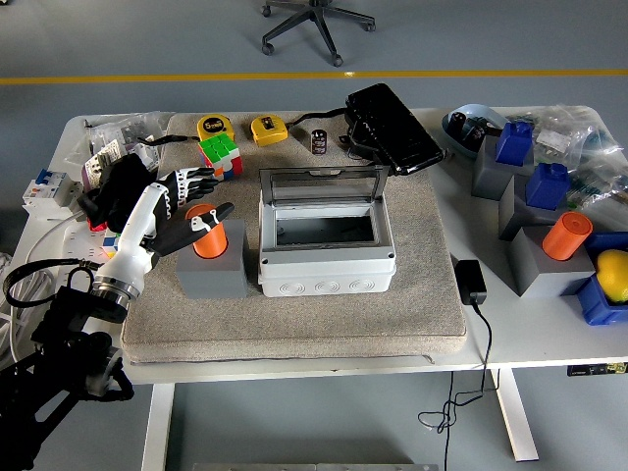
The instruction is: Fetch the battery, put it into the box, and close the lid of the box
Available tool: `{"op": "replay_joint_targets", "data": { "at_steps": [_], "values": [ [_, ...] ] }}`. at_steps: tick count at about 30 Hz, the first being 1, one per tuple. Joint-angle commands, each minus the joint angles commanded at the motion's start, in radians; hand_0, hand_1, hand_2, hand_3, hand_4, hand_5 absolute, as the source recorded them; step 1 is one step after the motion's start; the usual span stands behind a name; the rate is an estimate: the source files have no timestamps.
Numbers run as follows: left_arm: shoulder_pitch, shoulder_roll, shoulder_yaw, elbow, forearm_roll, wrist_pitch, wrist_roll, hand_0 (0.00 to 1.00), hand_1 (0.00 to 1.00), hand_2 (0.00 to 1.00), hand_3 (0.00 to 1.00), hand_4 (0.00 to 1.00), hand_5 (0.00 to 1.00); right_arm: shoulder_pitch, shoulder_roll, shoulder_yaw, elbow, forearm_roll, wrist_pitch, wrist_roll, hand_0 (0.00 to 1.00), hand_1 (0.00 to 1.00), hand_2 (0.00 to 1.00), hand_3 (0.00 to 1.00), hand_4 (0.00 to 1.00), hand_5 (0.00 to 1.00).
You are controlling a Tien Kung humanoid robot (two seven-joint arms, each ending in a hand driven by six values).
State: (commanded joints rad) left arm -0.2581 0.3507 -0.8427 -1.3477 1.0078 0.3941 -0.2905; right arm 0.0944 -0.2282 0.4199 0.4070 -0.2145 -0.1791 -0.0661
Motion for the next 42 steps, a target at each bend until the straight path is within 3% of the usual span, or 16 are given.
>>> {"op": "replay_joint_targets", "data": {
  "at_steps": [5,6,11,12,17,18,23,24,29,30,35,36,41,42],
  "values": [
    [-0.008,-0.003,0.023,0.010,-0.022,0.011,-0.019,0.750,0.744,0.727,0.733,0.998,0.302,0.000,-0.001,0.000,0.000,-0.001,0.000,0.000,0.612,0.642,0.622,0.573,0.921,0.478],
    [-0.009,-0.004,0.027,0.012,-0.027,0.014,-0.024,0.678,0.693,0.656,0.560,0.998,0.153,0.000,-0.001,0.000,0.000,-0.001,0.000,0.000,0.614,0.642,0.622,0.574,0.921,0.478],
    [-0.016,-0.007,0.048,0.026,-0.039,0.027,-0.037,0.678,0.693,0.656,0.560,0.998,0.153,-0.001,0.000,0.001,0.000,-0.001,0.000,0.000,0.614,0.642,0.622,0.574,0.921,0.478],
    [-0.017,-0.008,0.052,0.029,-0.039,0.029,-0.038,0.670,0.651,0.569,0.489,0.998,0.088,-0.001,0.000,0.001,0.000,-0.001,0.000,0.000,0.611,0.642,0.622,0.573,0.922,0.478],
    [-0.028,-0.011,0.070,0.047,-0.040,0.038,-0.043,0.670,0.651,0.569,0.489,0.998,0.088,-0.001,0.000,-0.001,0.000,0.000,0.000,0.000,0.611,0.642,0.622,0.573,0.922,0.478],
    [-0.030,-0.011,0.073,0.049,-0.041,0.040,-0.044,0.658,0.612,0.519,0.466,0.998,0.017,-0.001,0.000,-0.001,0.000,0.000,0.000,0.000,0.612,0.642,0.622,0.574,0.922,0.478],
    [-0.043,-0.015,0.088,0.061,-0.070,0.042,-0.055,0.658,0.612,0.519,0.466,0.998,0.017,0.001,-0.001,0.002,0.001,-0.001,-0.001,0.000,0.612,0.642,0.622,0.574,0.922,0.478],
    [-0.046,-0.016,0.089,0.063,-0.082,0.040,-0.057,0.553,0.484,0.450,0.433,0.990,0.002,0.001,-0.002,0.002,0.001,-0.001,-0.001,0.001,0.613,0.642,0.623,0.573,0.923,0.478],
    [-0.055,-0.024,0.095,0.074,-0.148,0.026,-0.072,0.553,0.484,0.450,0.433,0.990,0.002,-0.001,-0.001,-0.002,0.000,0.002,0.000,0.000,0.613,0.642,0.623,0.573,0.923,0.478],
    [-0.058,-0.025,0.097,0.078,-0.164,0.021,-0.074,0.477,0.423,0.422,0.422,0.953,0.002,-0.001,-0.001,-0.002,0.000,0.002,0.000,0.000,0.613,0.642,0.621,0.575,0.924,0.478],
    [-0.065,-0.030,0.104,0.095,-0.218,0.004,-0.081,0.477,0.423,0.422,0.422,0.953,0.002,-0.001,-0.001,-0.001,0.001,0.001,-0.001,0.001,0.613,0.642,0.621,0.575,0.924,0.478],
    [-0.065,-0.030,0.105,0.097,-0.227,0.001,-0.082,0.351,0.355,0.364,0.393,0.857,0.002,-0.001,-0.001,-0.001,0.002,0.000,-0.001,0.001,0.613,0.642,0.622,0.575,0.924,0.477],
    [-0.072,-0.032,0.111,0.105,-0.258,-0.007,-0.086,0.351,0.355,0.364,0.393,0.857,0.002,0.000,-0.001,0.000,0.002,0.000,-0.001,0.002,0.613,0.642,0.622,0.575,0.924,0.477],
    [-0.074,-0.033,0.112,0.107,-0.263,-0.007,-0.086,0.231,0.291,0.274,0.320,0.663,0.002,0.000,-0.001,0.000,0.002,0.000,-0.002,0.002,0.612,0.642,0.621,0.575,0.924,0.476]
  ]
}}
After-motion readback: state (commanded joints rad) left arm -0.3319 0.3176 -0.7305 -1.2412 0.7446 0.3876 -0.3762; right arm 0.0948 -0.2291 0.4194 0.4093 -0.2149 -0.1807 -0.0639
